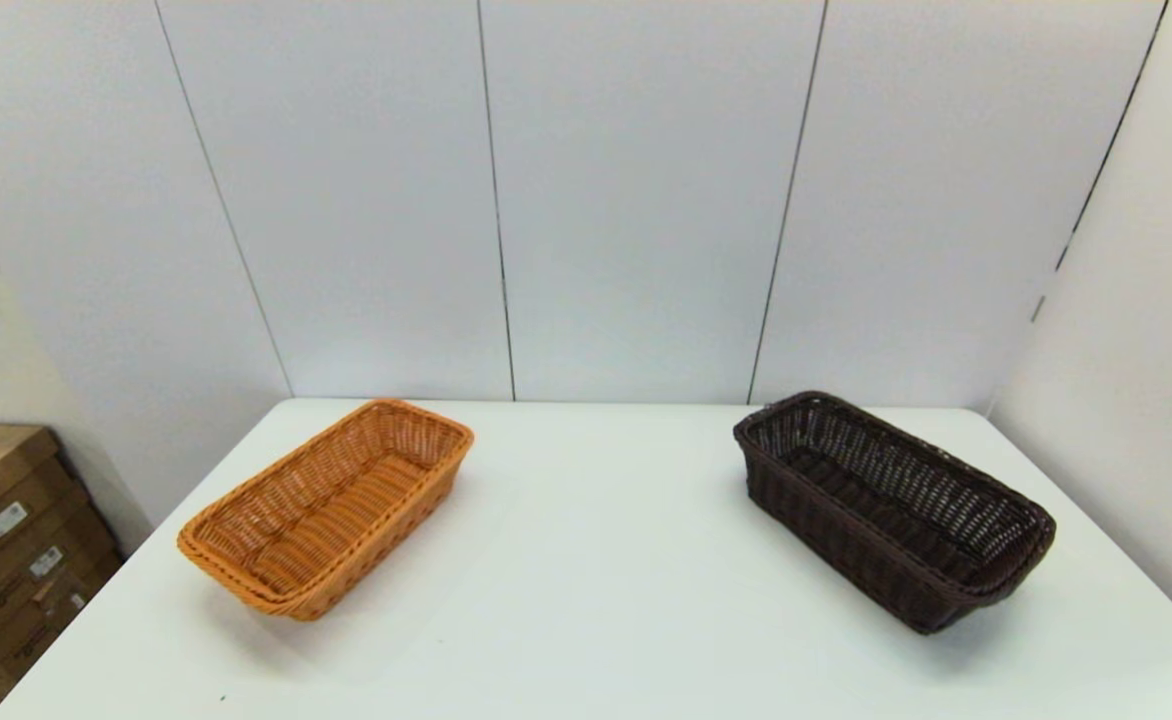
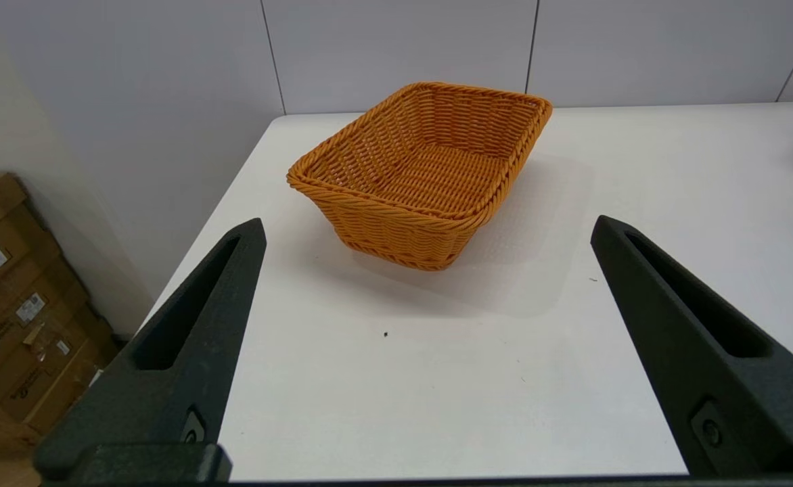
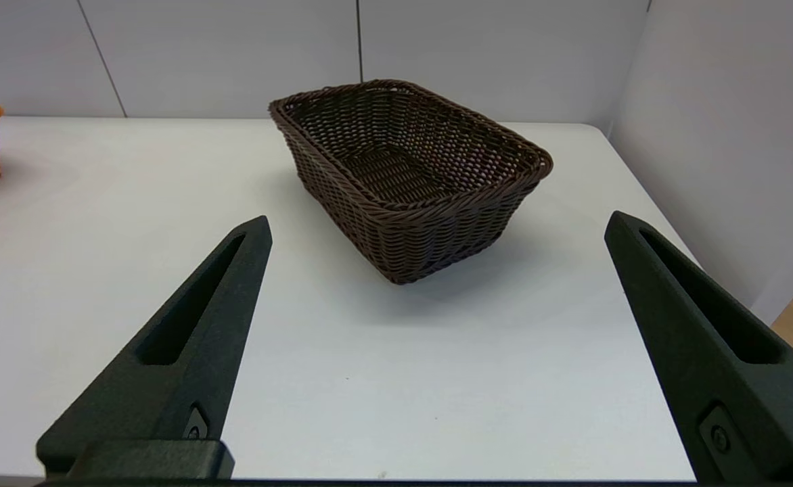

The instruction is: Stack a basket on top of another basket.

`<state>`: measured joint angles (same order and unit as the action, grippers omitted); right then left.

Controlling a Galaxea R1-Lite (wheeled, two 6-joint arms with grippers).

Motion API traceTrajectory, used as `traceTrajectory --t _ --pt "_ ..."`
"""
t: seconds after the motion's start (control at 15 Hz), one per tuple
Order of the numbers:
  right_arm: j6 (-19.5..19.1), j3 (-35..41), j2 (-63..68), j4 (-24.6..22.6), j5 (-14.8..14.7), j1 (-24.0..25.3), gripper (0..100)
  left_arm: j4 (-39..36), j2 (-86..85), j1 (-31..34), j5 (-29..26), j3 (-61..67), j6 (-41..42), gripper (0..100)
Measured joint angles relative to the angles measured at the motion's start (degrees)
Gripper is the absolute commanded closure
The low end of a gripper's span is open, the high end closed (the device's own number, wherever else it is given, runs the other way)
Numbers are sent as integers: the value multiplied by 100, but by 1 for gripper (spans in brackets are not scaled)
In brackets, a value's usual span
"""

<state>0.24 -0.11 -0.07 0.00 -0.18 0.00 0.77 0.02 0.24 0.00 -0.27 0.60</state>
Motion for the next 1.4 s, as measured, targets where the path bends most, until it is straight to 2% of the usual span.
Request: traceTrajectory --t 1.4 --pt "5 1 0 0 0 0 0 22 0 0 21 -11 -65 0"
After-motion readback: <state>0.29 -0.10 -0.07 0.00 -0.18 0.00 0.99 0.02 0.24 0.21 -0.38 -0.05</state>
